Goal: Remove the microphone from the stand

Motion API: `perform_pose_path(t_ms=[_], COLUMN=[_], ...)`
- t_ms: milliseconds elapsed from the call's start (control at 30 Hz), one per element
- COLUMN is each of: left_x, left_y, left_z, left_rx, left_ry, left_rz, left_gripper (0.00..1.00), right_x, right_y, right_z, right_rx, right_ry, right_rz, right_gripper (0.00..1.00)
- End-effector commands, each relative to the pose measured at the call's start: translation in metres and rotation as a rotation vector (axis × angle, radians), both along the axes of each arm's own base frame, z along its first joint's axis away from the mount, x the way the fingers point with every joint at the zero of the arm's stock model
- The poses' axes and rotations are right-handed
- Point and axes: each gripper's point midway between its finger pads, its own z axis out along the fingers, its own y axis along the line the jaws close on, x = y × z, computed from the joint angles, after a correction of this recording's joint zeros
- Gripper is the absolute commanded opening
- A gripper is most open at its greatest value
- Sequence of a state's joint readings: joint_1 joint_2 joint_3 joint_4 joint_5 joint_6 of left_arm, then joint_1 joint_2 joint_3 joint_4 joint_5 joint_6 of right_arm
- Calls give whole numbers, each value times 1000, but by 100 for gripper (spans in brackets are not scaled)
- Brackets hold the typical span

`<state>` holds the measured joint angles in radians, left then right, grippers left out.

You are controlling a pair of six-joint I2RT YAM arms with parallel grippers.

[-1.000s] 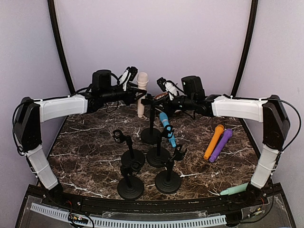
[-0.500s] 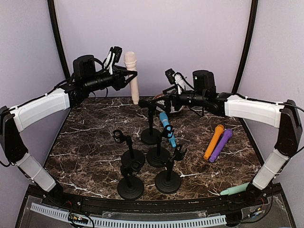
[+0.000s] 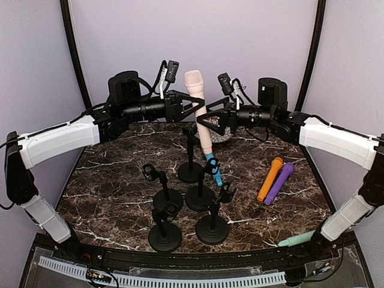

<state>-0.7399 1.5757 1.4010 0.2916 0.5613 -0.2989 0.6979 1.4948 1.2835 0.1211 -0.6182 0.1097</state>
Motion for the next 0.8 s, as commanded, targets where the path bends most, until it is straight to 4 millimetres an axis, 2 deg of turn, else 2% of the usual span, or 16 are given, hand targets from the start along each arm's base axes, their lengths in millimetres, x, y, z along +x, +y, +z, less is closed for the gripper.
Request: perform_pose_path(t_ms=[0,67,167,233,267,333,433,500,567,600,633,667,700,733,767], left_x=[-14,-15,-13,-11,-11,-7,4,18,53,59,71,78,85,90,95], left_y=[-10,-13,-15,-14,-12,-4,18,47,101,121,153,168,195,211,235], left_z=[29,26,20,17,18,23,25,25,13,0,-2,-26,-33,-59,-66], left_rx=[-72,-65,-51,-36,-27,-3,47,46,50,58,56,83,92,119,119], left_ry=[-32,-26,-30,-44,-51,-87,-126,-103,-47,-5,4,54,73,126,148], left_rz=[-59,-67,-61,-49,-34,19,122,198,338,394,474,521,592,642,709], left_gripper=[24,25,28,43,59,77,92,93,94,94,94,94,95,95,95], right_x=[-11,-14,-16,-13,-9,1,30,53,74,80,82,82,81,81,80], right_y=[9,8,4,-2,-6,-17,-50,-78,-104,-113,-119,-124,-127,-131,-135], right_z=[-4,0,8,12,13,13,1,-21,-60,-82,-102,-122,-140,-159,-173], right_rx=[-13,8,52,74,79,74,59,40,-16,-52,-91,-128,-160,-193,-218], right_ry=[37,40,59,79,90,112,183,274,391,442,480,516,553,582,607], right_rz=[55,61,42,-4,-36,-114,-297,-423,-548,-596,-636,-664,-689,-712,-733], right_gripper=[78,66,41,21,16,14,14,14,11,11,10,11,11,12,13])
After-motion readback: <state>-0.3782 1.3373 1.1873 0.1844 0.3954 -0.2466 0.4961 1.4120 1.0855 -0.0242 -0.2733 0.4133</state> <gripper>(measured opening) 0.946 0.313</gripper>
